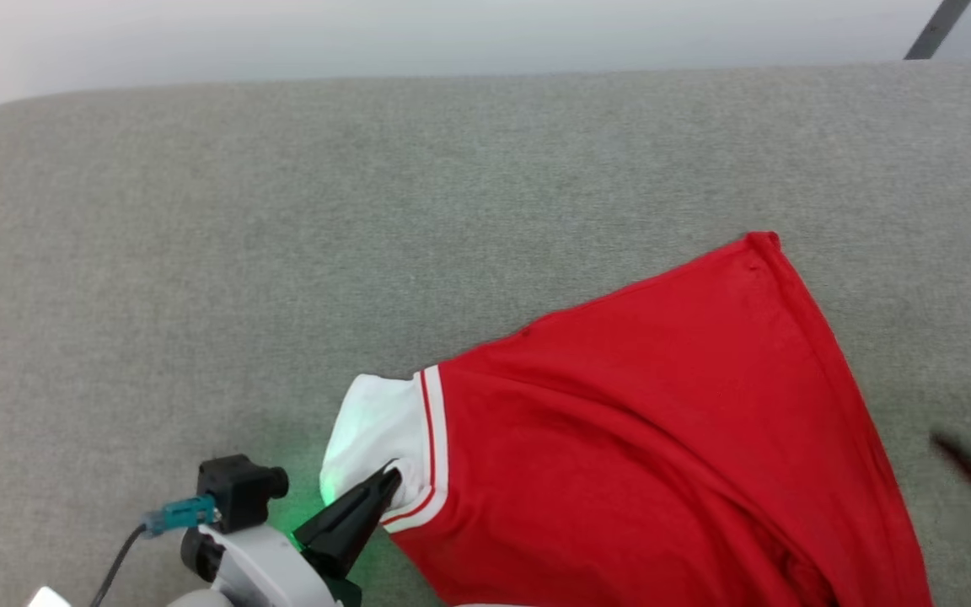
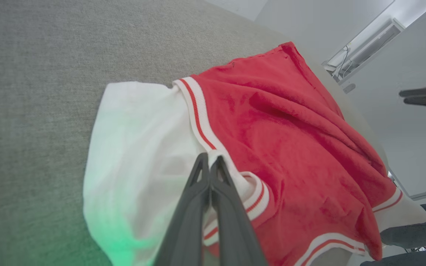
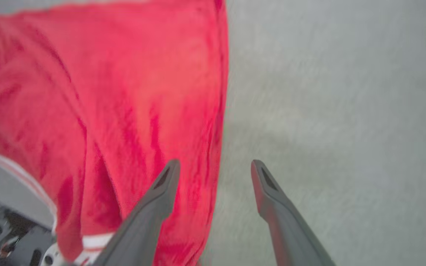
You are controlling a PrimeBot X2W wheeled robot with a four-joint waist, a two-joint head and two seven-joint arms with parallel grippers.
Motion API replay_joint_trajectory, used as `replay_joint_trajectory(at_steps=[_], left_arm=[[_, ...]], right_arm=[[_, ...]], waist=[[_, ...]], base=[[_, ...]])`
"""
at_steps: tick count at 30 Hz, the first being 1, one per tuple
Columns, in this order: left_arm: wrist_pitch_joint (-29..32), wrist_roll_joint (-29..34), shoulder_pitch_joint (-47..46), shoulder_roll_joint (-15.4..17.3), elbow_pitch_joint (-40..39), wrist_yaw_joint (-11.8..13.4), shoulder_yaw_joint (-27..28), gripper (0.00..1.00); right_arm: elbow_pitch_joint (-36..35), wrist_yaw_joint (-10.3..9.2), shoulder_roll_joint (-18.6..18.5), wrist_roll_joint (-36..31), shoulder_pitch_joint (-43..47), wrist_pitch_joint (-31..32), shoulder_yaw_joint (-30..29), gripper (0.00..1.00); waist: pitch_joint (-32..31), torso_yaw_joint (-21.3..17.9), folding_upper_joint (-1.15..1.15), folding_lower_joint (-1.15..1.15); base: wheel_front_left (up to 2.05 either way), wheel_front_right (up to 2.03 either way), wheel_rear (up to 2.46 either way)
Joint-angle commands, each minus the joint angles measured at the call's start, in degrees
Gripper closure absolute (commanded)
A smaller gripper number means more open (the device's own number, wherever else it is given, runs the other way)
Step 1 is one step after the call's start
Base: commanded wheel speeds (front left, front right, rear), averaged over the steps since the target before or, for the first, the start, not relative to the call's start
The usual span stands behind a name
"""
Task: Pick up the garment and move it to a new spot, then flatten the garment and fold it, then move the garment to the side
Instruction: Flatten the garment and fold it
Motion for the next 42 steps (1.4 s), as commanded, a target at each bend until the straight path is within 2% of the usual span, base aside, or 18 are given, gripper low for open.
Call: replay_joint_trajectory(at_steps=[1,5,7,12,16,22,23,24,25,26,30,33,37,42], left_arm=[[0.0,0.4,0.0,-0.5,-0.1,0.2,0.0,1.0],[0.0,0.6,-1.3,-1.2,-0.2,0.2,-0.4,1.0],[0.0,0.6,-1.7,-1.5,-0.3,0.2,-0.2,1.0],[0.0,1.2,-3.3,-2.3,-0.7,0.2,-0.3,1.0],[0.0,1.6,-4.7,-3.4,-0.4,0.2,-1.2,1.0],[0.0,1.5,-5.7,-4.8,0.2,0.2,-1.3,1.0],[0.0,1.6,-5.5,-4.9,0.2,0.2,-1.2,1.0],[0.0,1.6,-5.3,-4.9,0.2,0.2,-1.0,1.0],[0.0,1.5,-5.1,-4.9,0.2,0.2,-0.7,1.0],[0.0,1.2,-4.8,-4.9,0.2,0.2,-0.3,1.0],[0.0,-0.1,-4.7,-4.6,0.7,0.2,0.9,1.0],[0.1,-0.5,-7.3,-3.2,2.7,0.2,1.0,1.0],[1.3,-3.4,-15.5,-3.0,4.5,0.1,1.8,1.0],[4.9,-6.8,-30.2,-3.9,8.9,0.1,3.8,1.0]], right_arm=[[1.4,0.02,0.3,-1.2,-3.8,-1.7,0.1,0.0],[9.4,0.01,1.1,-5.5,-15.6,-7.4,5.8,0.0],[14.6,0.01,2.7,-6.4,-21.6,-9.7,9.1,0.0],[27.8,0.01,3.6,-7.8,-33.5,-12.4,17.6,0.0],[37.5,0.0,2.8,-8.5,-39.3,-13.3,24.1,0.0],[45.8,0.0,1.8,-4.8,-42.5,-15.4,31.5,0.0],[46.8,0.01,1.8,-4.1,-42.5,-15.6,32.5,0.2],[47.6,0.01,1.6,-3.5,-42.7,-15.8,33.5,0.56],[48.3,0.01,1.6,-2.9,-43.0,-16.1,34.3,0.75],[49.0,0.01,1.5,-2.3,-43.2,-16.4,34.6,1.0],[51.1,-0.02,0.8,-0.5,-45.2,-19.5,34.7,1.0],[53.5,-0.03,2.0,1.4,-47.7,-22.5,31.8,1.0],[58.3,-0.02,4.0,1.5,-52.0,-26.9,27.7,1.0],[64.9,-0.02,6.6,-2.2,-60.8,-33.7,21.9,1.0]], waist=[[0.3,0.8,0.0,0.0],[1.3,2.0,0.0,0.0],[2.2,2.6,0.0,0.0],[5.4,4.7,0.0,0.0],[7.0,6.5,0.0,0.0],[7.7,8.0,0.0,0.0],[7.6,8.1,0.0,0.0],[7.6,8.1,0.0,0.0],[7.5,8.0,0.0,0.0],[7.4,7.9,0.0,0.0],[6.8,7.2,0.0,0.0],[6.5,6.6,0.0,0.0],[6.2,6.2,0.0,0.0],[6.9,5.2,0.0,0.0]], base=[[0.0,0.0,0.0],[0.0,0.0,0.0],[0.0,0.0,0.0],[0.0,0.0,0.0],[0.0,0.0,0.0],[0.0,0.0,0.0],[0.0,0.0,0.0],[0.0,0.0,0.0],[0.0,0.0,0.0],[0.0,0.0,0.0],[0.0,0.0,0.0],[0.0,0.0,0.0],[0.0,0.0,0.0],[0.0,0.0,0.0]])
